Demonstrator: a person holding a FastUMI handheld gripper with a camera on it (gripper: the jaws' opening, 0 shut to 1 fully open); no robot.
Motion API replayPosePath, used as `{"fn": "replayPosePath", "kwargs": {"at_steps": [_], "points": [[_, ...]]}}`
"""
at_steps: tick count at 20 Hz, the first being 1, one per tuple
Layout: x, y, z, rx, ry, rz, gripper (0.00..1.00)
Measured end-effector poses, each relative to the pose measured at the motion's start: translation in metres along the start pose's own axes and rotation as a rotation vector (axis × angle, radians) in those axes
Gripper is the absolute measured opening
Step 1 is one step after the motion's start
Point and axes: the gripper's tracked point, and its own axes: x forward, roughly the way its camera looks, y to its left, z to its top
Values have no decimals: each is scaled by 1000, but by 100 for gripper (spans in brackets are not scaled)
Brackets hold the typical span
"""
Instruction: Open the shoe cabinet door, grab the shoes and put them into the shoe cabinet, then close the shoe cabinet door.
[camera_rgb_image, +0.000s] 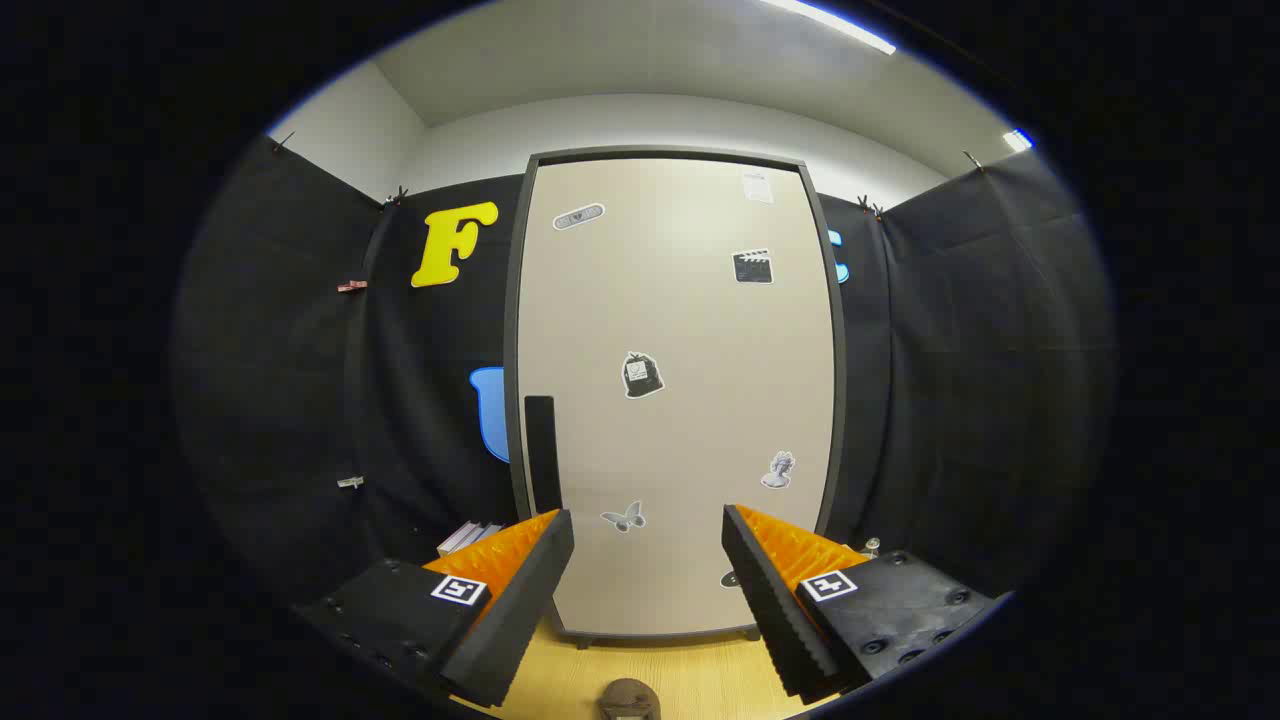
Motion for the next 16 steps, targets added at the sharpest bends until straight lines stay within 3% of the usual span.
{"fn": "replayPosePath", "kwargs": {"at_steps": [16], "points": [[22,13,-8,-10,14,18,98]]}}
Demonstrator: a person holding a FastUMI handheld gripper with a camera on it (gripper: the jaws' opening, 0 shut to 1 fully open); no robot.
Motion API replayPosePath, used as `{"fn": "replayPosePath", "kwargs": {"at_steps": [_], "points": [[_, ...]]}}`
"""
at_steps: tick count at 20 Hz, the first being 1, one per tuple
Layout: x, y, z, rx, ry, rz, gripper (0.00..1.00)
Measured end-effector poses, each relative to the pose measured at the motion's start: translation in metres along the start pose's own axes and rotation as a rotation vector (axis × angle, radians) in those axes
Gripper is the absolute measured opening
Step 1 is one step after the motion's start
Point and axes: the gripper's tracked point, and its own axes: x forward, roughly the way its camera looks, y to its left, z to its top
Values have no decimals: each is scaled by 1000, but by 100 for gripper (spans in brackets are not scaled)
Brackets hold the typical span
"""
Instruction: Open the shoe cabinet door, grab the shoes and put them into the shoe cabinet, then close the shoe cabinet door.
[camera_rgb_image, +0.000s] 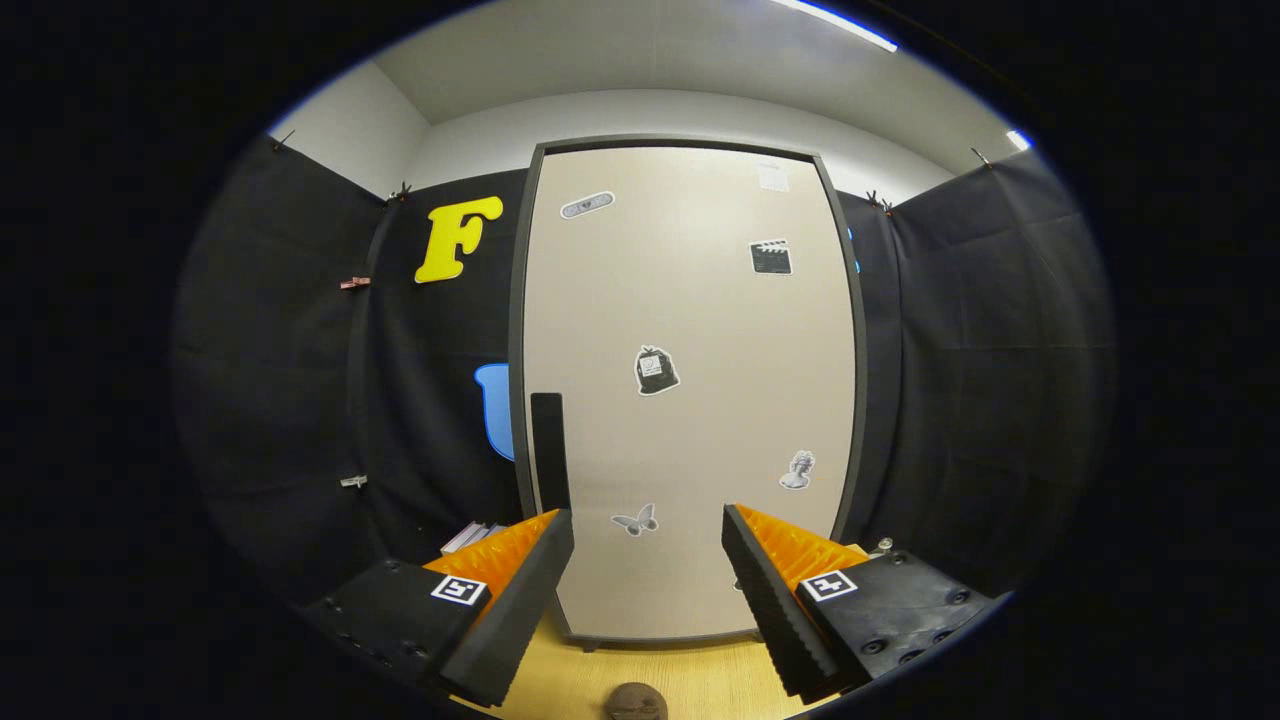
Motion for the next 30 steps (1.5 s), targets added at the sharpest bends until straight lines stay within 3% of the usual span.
{"fn": "replayPosePath", "kwargs": {"at_steps": [15,25,28,30], "points": [[83,61,-20,6,28,70,98],[144,79,-30,9,27,50,97],[150,81,-31,0,23,32,85],[152,82,-34,-10,29,20,70]]}}
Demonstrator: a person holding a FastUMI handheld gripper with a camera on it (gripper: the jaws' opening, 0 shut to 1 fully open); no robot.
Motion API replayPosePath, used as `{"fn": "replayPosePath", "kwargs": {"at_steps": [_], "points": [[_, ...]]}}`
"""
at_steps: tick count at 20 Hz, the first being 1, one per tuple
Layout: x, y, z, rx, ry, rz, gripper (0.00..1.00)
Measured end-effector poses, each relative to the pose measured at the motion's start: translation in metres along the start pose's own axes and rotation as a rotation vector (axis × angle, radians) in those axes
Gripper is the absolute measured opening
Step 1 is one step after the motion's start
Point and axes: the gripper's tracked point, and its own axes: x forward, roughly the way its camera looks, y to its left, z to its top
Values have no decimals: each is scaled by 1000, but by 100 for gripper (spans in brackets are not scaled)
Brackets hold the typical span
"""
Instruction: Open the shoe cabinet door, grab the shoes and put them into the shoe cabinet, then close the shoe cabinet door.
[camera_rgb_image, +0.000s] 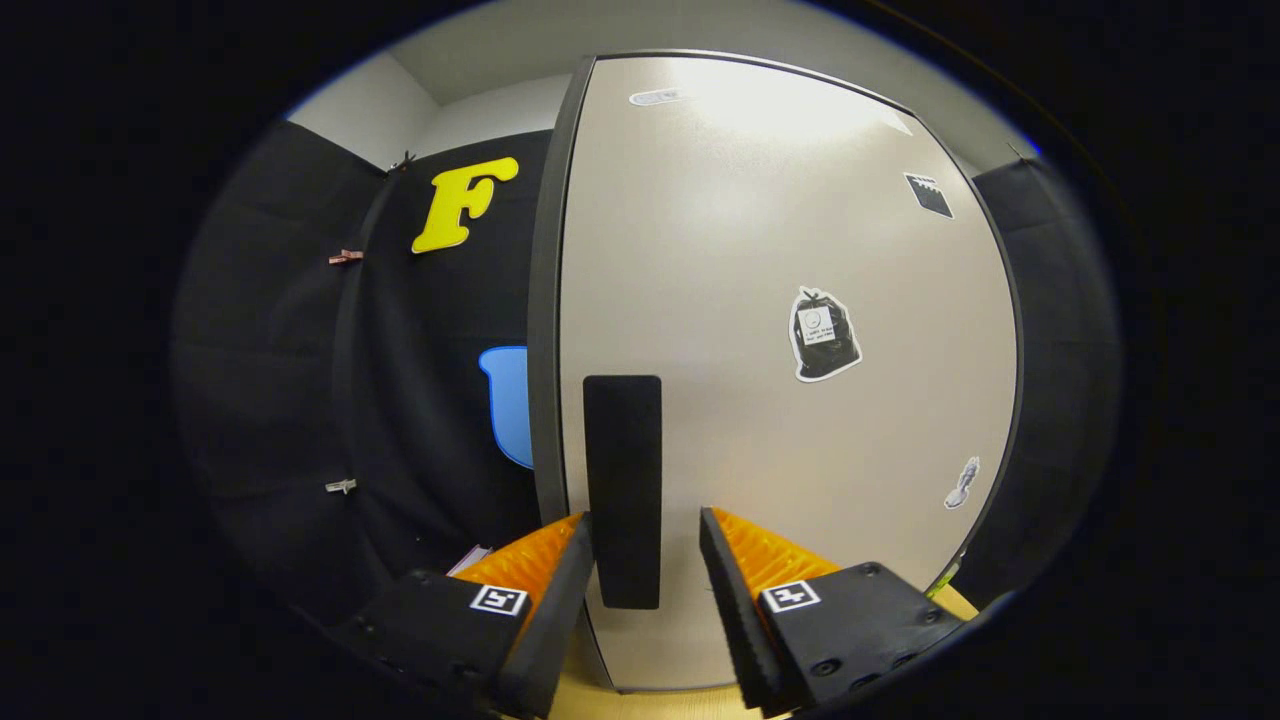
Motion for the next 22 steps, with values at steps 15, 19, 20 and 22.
{"fn": "replayPosePath", "kwargs": {"at_steps": [15,19,20,22], "points": [[2,8,-8,-1,25,41,33],[-19,7,-6,-5,38,92,21],[-28,5,-6,-1,43,101,21],[-43,2,-7,18,51,112,21]]}}
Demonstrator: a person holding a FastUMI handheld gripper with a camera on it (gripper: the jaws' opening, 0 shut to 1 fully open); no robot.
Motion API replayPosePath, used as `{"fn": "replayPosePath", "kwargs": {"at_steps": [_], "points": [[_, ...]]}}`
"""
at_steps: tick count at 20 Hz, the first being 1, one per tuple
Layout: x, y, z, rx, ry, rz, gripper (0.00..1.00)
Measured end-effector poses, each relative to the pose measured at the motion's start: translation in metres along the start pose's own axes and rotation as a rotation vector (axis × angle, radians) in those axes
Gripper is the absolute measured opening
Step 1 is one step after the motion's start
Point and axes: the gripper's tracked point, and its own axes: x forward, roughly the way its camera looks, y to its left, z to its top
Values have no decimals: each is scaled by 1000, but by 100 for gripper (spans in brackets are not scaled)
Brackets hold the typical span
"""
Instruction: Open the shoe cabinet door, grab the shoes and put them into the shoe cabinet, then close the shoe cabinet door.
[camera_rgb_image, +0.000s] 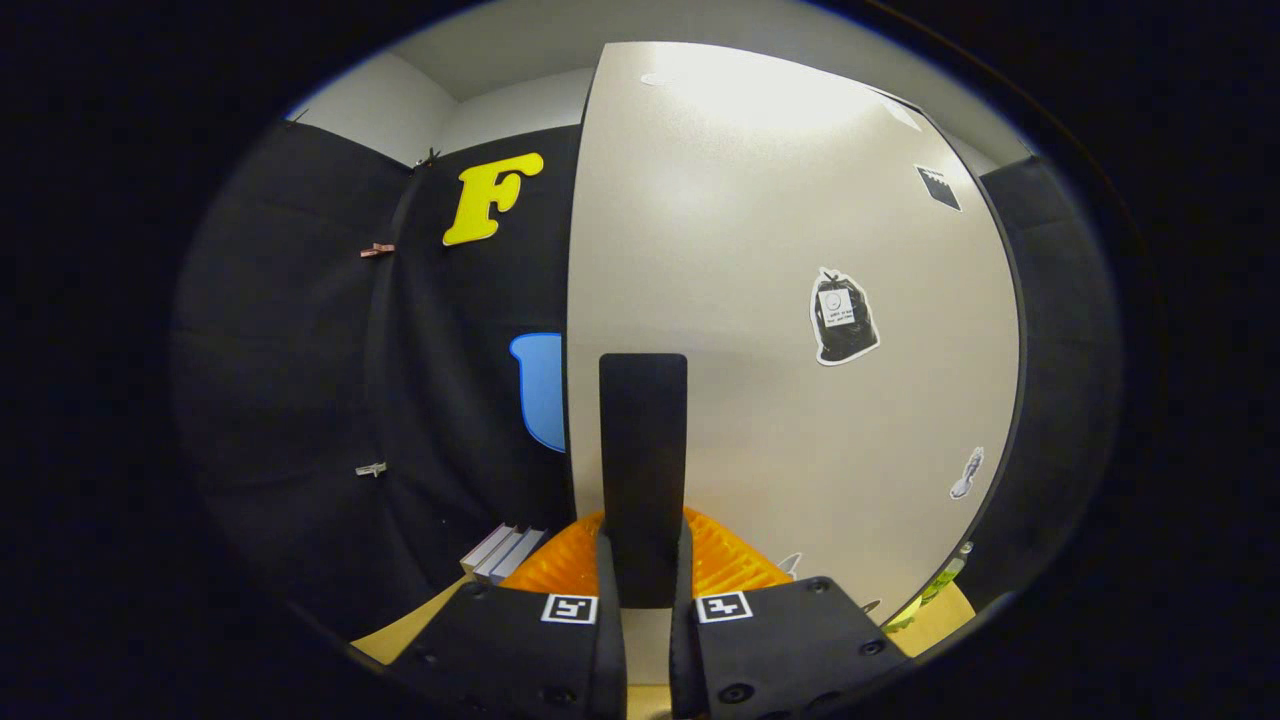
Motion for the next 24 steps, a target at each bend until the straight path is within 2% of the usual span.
{"fn": "replayPosePath", "kwargs": {"at_steps": [8,14,24], "points": [[-67,-16,3,-16,-1,50,21],[-121,-51,2,-13,14,131,21],[-179,-117,4,12,4,167,20]]}}
